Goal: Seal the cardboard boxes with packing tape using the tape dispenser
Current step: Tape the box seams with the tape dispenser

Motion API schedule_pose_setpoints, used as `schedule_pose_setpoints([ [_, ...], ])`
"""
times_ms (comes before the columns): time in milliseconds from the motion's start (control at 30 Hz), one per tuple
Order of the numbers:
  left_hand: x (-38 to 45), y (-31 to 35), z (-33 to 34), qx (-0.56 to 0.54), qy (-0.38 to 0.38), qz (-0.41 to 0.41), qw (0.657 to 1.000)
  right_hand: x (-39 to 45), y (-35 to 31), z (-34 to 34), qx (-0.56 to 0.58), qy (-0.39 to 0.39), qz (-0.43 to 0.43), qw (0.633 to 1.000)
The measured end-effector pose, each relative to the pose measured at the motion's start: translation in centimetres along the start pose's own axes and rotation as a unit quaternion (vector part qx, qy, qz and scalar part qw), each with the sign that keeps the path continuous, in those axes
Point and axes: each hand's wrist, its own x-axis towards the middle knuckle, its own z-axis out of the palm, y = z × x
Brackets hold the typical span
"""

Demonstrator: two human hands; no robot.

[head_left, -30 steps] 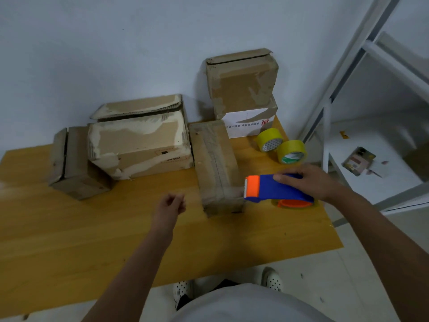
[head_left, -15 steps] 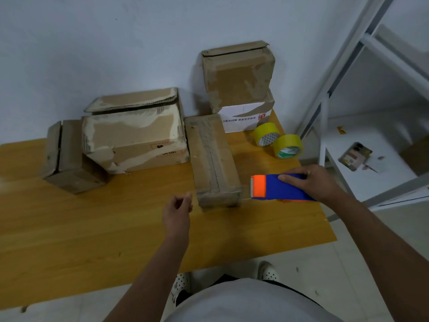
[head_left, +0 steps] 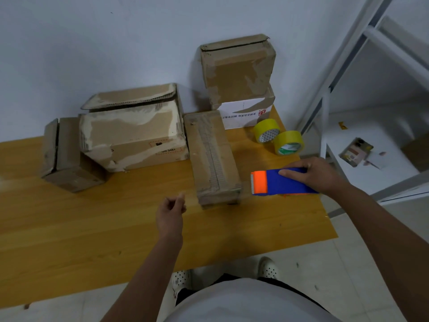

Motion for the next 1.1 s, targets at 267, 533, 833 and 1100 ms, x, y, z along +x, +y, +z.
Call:
schedule_pose_setpoints([
  [267, -0.8, -0.1, 0.9, 0.005, 0.012, -0.017, 1.000, 0.8, 0.6, 0.3, -0.011, 0.001, -0.002, 1.000],
  [533, -0.8, 0.5, 2.7, 0.074, 0.005, -0.034, 0.997, 1.4, 0.9, 0.3, -0.019, 0.004, -0.006, 1.000],
  [833, -0.1, -0.1, 2.6, 0.085, -0.011, -0.056, 0.995, 2.4, 1.8, 1.0, -0.023, -0.009, 0.019, 1.000],
  [1100, 2.5, 1.0, 0.6, 0.130, -0.016, -0.052, 0.990, 1.5, 1.4, 3.1, -0.012, 0.010, 0.000, 1.000],
])
